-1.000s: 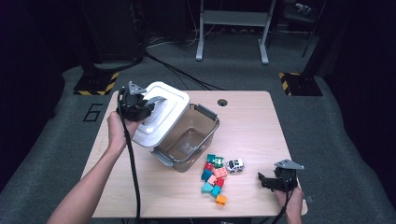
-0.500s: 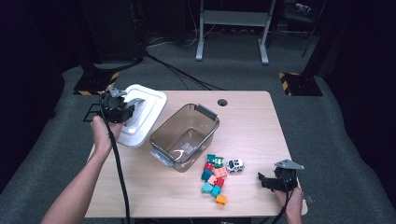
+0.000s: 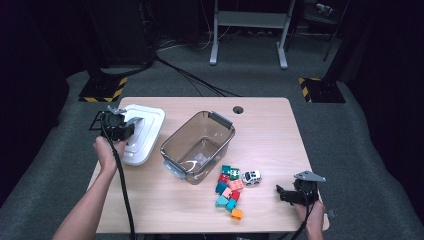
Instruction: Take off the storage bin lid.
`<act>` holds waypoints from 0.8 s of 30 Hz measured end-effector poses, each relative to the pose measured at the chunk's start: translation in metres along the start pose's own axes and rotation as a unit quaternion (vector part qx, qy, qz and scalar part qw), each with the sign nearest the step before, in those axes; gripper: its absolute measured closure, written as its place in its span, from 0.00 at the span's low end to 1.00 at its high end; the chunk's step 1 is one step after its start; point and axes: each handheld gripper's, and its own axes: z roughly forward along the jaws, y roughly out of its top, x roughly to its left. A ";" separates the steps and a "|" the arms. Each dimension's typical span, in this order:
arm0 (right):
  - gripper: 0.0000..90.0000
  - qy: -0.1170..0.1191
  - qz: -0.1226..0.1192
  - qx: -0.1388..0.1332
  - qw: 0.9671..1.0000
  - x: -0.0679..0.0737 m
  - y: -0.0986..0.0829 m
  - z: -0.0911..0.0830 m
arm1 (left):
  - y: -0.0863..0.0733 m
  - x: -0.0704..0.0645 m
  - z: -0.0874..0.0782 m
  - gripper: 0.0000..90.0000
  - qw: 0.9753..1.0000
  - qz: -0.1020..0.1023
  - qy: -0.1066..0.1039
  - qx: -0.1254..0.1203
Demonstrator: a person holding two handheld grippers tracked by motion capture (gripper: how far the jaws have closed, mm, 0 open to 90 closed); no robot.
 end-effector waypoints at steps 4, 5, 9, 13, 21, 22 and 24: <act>0.10 0.000 0.000 0.000 1.000 0.000 0.000 0.000 | -0.013 0.003 0.013 0.75 1.000 -0.014 0.003 0.012; 0.10 0.000 0.000 0.000 1.000 0.000 0.000 0.000 | -0.016 0.004 0.016 0.75 1.000 -0.014 0.002 0.019; 0.10 0.000 0.000 0.000 1.000 0.000 0.000 0.000 | -0.027 0.007 0.026 0.75 0.999 -0.020 0.005 0.033; 0.10 0.000 0.000 0.000 1.000 0.000 0.000 0.000 | -0.035 0.006 0.034 0.75 0.999 -0.021 0.008 0.047; 0.10 -0.001 0.002 0.001 1.000 0.001 0.000 0.000 | -0.049 0.006 0.047 0.75 0.997 -0.036 0.013 0.061; 0.10 0.000 0.002 0.003 1.000 0.001 0.000 -0.001 | -0.052 0.006 0.049 0.75 0.997 -0.036 0.015 0.060; 0.10 -0.002 0.001 0.003 1.000 0.000 0.000 0.000 | -0.055 0.006 0.052 0.74 0.997 -0.044 0.012 0.061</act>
